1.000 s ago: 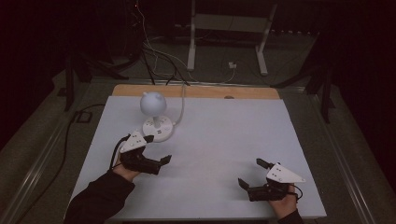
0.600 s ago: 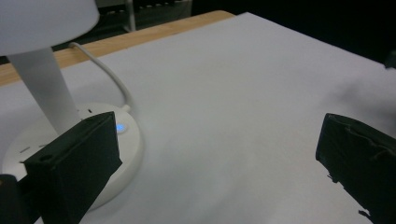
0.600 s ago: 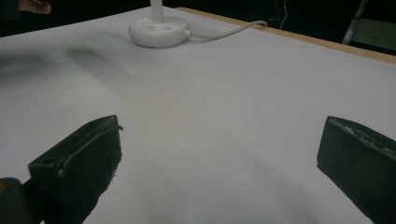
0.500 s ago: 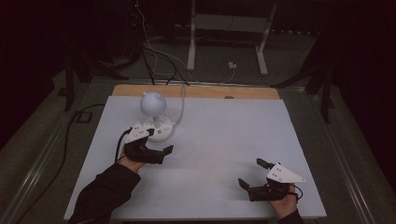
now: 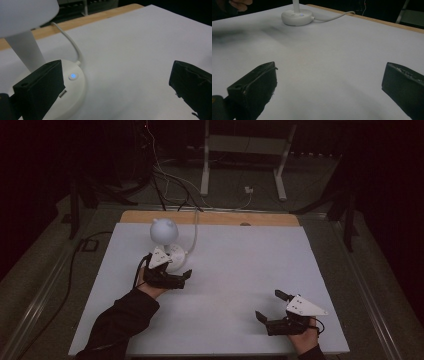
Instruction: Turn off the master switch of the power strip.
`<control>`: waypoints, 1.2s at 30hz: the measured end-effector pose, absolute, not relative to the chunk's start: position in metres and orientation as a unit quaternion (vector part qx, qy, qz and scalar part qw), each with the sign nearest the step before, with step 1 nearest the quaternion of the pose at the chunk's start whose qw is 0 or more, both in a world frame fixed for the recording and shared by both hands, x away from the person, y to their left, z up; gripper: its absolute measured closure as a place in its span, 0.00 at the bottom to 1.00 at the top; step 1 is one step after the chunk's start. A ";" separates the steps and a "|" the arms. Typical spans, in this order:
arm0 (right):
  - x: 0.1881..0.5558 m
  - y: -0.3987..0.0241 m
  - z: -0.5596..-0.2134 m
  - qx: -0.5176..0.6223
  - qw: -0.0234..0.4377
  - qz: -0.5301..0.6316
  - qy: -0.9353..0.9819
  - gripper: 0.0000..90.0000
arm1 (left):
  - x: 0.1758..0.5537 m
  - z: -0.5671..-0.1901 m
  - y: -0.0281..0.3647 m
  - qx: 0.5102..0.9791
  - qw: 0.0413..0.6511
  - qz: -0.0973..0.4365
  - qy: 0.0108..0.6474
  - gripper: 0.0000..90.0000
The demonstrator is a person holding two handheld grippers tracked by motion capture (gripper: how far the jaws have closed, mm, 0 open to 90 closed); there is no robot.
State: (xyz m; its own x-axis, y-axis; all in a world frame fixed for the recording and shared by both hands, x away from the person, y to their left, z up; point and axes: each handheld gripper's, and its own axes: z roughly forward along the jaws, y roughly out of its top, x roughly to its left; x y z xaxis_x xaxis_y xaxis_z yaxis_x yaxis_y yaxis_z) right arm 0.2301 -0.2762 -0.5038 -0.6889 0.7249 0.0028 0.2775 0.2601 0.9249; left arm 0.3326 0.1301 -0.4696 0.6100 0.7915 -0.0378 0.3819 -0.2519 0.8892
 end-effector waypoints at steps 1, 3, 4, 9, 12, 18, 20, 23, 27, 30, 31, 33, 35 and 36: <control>0.230 -0.276 -0.504 0.328 0.219 0.512 0.763 0.00 | 0.334 -0.470 0.128 0.761 0.472 0.221 0.387 0.00; 0.230 -0.276 -0.503 0.328 0.219 0.513 0.763 0.00 | 0.337 -0.471 0.125 0.761 0.467 0.226 0.389 0.00; 0.230 -0.276 -0.504 0.329 0.219 0.513 0.763 0.00 | 0.338 -0.471 0.124 0.760 0.464 0.231 0.392 0.00; 0.230 -0.277 -0.504 0.328 0.218 0.513 0.762 0.00 | 0.344 -0.474 0.118 0.752 0.452 0.253 0.409 0.05; 0.230 -0.277 -0.504 0.329 0.216 0.514 0.762 0.00 | 0.348 -0.477 0.116 0.747 0.456 0.251 0.412 0.09; 0.230 -0.277 -0.504 0.331 0.214 0.515 0.761 0.00 | 0.354 -0.481 0.112 0.748 0.441 0.270 0.416 0.22; 0.230 -0.277 -0.504 0.330 0.215 0.515 0.761 0.00 | 0.356 -0.483 0.111 0.746 0.439 0.277 0.417 0.27; 0.230 -0.277 -0.504 0.329 0.214 0.516 0.761 0.00 | 0.358 -0.484 0.113 0.738 0.449 0.276 0.421 0.40; 0.230 -0.278 -0.504 0.330 0.213 0.517 0.761 0.00 | 0.362 -0.486 0.114 0.735 0.441 0.283 0.430 0.55; 0.231 -0.278 -0.504 0.331 0.211 0.518 0.760 0.00 | 0.365 -0.488 0.112 0.735 0.432 0.292 0.433 0.67; 0.230 -0.278 -0.504 0.330 0.212 0.517 0.761 0.00 | 0.366 -0.489 0.112 0.734 0.431 0.293 0.434 0.71; 0.231 -0.278 -0.504 0.330 0.212 0.518 0.760 0.00 | 0.368 -0.491 0.111 0.735 0.424 0.299 0.437 0.78; 0.231 -0.278 -0.504 0.330 0.211 0.518 0.760 0.00 | 0.369 -0.493 0.110 0.736 0.420 0.302 0.438 0.84; 0.230 -0.278 -0.504 0.330 0.211 0.518 0.760 0.00 | 0.370 -0.494 0.110 0.735 0.418 0.303 0.439 0.87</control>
